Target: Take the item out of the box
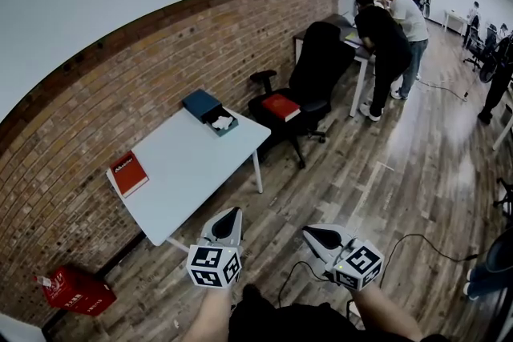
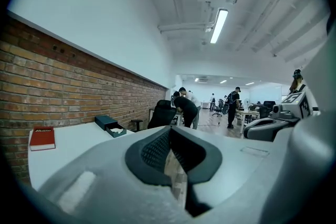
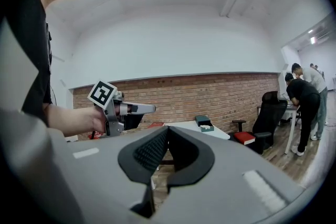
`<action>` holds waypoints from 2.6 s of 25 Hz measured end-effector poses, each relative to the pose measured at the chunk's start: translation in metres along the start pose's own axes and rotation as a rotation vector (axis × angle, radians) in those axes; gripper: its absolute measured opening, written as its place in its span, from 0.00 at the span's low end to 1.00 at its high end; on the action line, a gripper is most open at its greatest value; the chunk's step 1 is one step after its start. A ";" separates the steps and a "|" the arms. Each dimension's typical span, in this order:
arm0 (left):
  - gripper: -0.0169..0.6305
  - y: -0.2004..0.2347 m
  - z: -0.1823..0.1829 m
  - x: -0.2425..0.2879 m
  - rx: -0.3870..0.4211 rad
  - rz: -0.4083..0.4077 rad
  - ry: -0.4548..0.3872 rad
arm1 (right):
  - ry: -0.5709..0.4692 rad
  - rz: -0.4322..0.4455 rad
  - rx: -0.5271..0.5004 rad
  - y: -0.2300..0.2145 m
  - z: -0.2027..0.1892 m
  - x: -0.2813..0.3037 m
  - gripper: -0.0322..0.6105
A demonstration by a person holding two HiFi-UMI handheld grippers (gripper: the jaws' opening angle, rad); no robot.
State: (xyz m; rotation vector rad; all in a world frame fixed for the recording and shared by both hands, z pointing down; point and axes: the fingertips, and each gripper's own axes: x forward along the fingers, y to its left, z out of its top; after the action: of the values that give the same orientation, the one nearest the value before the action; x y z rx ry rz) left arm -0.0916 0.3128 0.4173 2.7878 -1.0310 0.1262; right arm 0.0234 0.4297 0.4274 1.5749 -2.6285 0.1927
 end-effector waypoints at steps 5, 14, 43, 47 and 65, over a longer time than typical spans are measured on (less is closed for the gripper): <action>0.03 0.028 -0.010 0.032 -0.029 -0.003 0.019 | 0.046 0.002 0.023 -0.019 -0.013 0.030 0.05; 0.03 0.125 0.022 0.109 -0.017 -0.027 0.001 | 0.050 -0.042 0.028 -0.083 0.010 0.133 0.05; 0.03 0.287 -0.004 0.235 -0.059 -0.005 0.185 | 0.150 0.073 0.188 -0.166 -0.014 0.348 0.05; 0.03 0.295 -0.001 0.284 -0.042 0.026 0.205 | 0.158 0.111 0.203 -0.213 -0.015 0.370 0.05; 0.03 0.308 0.031 0.427 -0.043 0.182 0.212 | 0.206 0.277 0.218 -0.388 0.002 0.437 0.05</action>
State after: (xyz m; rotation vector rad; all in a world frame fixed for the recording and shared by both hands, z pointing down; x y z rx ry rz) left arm 0.0318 -0.1959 0.4844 2.5699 -1.2125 0.4075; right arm 0.1595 -0.1326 0.5073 1.1569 -2.7207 0.6401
